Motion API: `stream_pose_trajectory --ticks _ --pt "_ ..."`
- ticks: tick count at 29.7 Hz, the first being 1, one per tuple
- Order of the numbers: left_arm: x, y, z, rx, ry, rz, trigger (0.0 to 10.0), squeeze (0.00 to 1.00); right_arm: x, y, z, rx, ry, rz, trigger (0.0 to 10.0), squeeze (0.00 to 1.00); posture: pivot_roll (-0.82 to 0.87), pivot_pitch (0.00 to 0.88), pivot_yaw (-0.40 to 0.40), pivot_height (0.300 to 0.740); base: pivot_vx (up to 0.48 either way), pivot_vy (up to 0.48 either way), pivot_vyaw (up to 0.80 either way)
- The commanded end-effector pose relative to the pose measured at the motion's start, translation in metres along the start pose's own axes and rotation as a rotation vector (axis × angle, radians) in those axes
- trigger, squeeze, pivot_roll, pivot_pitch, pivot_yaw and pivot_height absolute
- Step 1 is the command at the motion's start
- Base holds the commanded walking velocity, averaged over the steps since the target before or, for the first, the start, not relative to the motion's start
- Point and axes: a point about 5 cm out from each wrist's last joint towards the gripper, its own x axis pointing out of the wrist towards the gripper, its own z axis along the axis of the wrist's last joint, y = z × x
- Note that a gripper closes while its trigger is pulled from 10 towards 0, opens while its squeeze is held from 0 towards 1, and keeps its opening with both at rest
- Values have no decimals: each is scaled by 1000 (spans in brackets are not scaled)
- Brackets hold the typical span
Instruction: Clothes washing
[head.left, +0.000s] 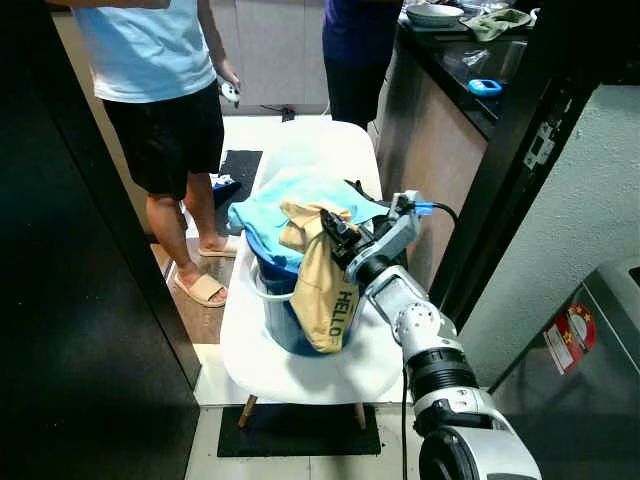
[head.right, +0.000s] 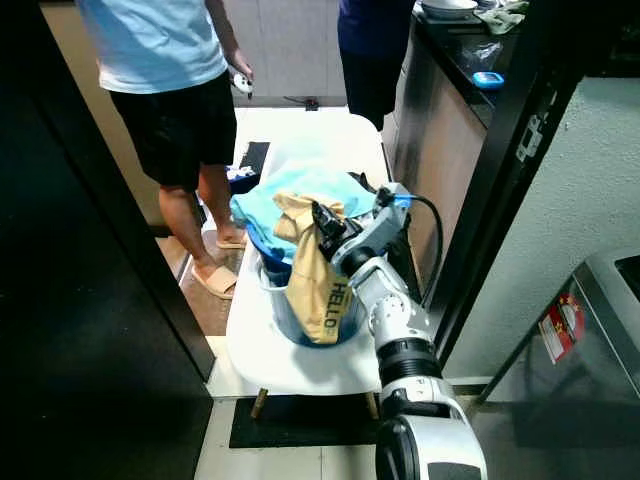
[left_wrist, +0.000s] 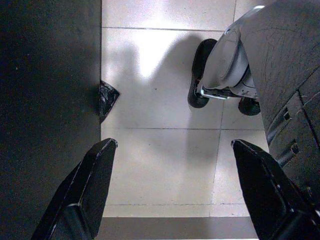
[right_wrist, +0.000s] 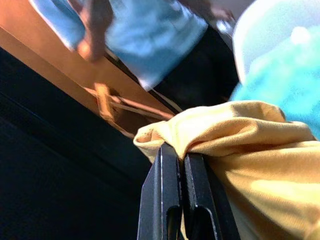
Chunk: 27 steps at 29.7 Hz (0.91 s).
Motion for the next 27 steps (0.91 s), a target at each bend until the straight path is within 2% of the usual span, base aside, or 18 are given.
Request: stream_pose_trajectory --ticks 1,3,6,8,12,15,18,20,22,23,25,27 --pt "3 -3 7 -21 -18 -2 10000 0 7 14 13 16 -48 82 0 0 128 0 -23 740 0 0 0" --pt "3 -3 7 -24 -8 0 10000 0 6 20 29 13 -83 161 0 0 122 0 -19 740 0 0 0" --pt "3 -3 7 -25 -4 0 10000 0 5 22 34 8 -95 189 0 0 122 0 -19 740 0 0 0" --pt "4 -4 9 -26 4 3 10000 0 3 22 46 -10 -131 204 0 0 121 0 -20 740 0 0 0" --pt "5 -4 10 -29 7 6 10000 0 1 20 55 -26 -163 196 0 0 119 0 -17 740 0 0 0" --pt "6 -4 13 -32 9 10 10000 0 -5 11 80 -70 -240 153 0 0 118 0 -16 740 0 0 0" --pt "7 -3 14 -33 12 11 10000 0 -8 7 92 -94 -266 128 0 0 113 0 -15 740 0 0 0" --pt "7 -3 14 -33 16 12 10000 0 -13 2 110 -114 -306 112 0 0 110 0 -14 740 0 0 0" --pt "7 -3 14 -33 16 12 10000 0 -13 2 110 -114 -306 112 0 0 110 0 -14 740 0 0 0" --pt "7 -2 14 -33 19 12 10000 0 -17 4 122 -146 -327 135 0 0 108 0 -14 740 0 0 0" --pt "6 -1 13 -34 25 14 10000 0 -26 15 141 -228 -347 259 0 0 105 0 -14 740 0 0 0" --pt "6 -1 13 -34 27 14 10000 0 -29 20 147 -257 -349 306 0 0 105 0 -14 740 0 0 0"
